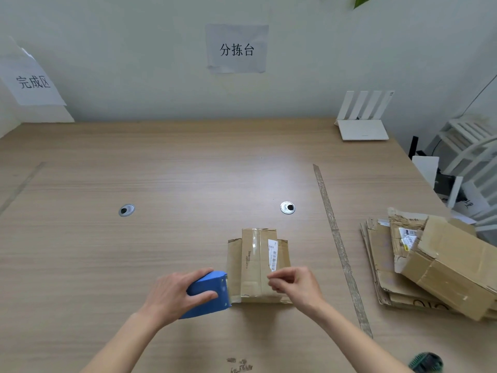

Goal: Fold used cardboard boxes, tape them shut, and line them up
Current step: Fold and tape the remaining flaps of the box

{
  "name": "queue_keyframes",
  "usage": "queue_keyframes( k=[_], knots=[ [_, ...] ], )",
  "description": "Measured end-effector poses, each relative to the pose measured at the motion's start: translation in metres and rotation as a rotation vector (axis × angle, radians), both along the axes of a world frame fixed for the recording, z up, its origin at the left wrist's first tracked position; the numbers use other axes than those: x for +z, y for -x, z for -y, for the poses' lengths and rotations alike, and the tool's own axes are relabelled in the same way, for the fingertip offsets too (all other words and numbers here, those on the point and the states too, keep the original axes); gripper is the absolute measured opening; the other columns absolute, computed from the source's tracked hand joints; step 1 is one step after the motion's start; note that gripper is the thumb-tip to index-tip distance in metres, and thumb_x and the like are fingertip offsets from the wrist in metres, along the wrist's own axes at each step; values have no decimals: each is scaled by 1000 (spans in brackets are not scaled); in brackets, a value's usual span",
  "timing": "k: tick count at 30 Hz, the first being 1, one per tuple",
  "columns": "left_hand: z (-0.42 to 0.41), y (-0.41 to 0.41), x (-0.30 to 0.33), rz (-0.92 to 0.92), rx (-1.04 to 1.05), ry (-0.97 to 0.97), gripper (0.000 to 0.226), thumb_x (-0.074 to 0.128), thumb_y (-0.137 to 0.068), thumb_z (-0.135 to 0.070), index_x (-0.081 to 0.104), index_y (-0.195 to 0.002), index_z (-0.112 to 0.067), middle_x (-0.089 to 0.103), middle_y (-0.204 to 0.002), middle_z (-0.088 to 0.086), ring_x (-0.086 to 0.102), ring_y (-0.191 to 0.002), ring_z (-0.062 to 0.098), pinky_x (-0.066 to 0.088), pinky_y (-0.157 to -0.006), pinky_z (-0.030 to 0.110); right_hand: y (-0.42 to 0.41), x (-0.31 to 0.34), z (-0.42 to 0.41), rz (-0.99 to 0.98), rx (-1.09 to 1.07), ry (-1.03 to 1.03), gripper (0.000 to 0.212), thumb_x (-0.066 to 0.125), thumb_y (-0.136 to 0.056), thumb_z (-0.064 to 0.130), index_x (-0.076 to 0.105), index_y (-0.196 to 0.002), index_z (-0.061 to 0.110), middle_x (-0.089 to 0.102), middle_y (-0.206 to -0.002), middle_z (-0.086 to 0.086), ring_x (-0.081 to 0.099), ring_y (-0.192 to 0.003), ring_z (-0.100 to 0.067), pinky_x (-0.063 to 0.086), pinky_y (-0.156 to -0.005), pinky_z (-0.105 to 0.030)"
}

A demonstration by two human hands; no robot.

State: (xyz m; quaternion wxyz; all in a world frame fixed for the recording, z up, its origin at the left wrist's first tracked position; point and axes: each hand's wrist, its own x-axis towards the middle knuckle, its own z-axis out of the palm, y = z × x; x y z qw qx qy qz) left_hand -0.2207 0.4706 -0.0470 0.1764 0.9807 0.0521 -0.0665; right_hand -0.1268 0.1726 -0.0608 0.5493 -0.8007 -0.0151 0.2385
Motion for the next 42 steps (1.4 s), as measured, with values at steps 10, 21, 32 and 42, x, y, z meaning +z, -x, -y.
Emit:
queue_keyframes(
  k=[10,21,32,42],
  knots=[
    [9,-10,-2,-83,-33,37,54,47,-77,-81,51,-126,-60,66,-91,-30,59,-79,-1,44,-67,16,17,-21,22,-63,-92,-65,21,80,-85,19,81,-92,40,73,-73,7,65,-73,-8,54,-76,-25],
    [12,-10,-2,-131,-16,49,58,42,-71,-85,54,-123,-61,65,-87,-31,58,-76,-3,42,-65,15,21,-32,27,-78,-111,-96,41,80,-85,16,63,-120,29,73,-74,-8,70,-79,-19,60,-86,-40],
    [17,-10,-15,-184,3,63,52,50,-77,-81,53,-124,-60,66,-94,-29,61,-81,2,42,-65,15,24,-54,24,-232,-215,-35,17,71,-92,6,68,-108,12,66,-66,-1,64,-64,-14,61,-69,-32],
    [15,-16,-19,-209,9,66,53,52,-78,-80,53,-126,-58,65,-94,-28,60,-82,0,43,-65,17,1,-57,32,-555,-215,-167,24,80,-83,0,70,-105,-5,75,-88,-15,69,-77,-22,60,-73,-31]
  ],
)
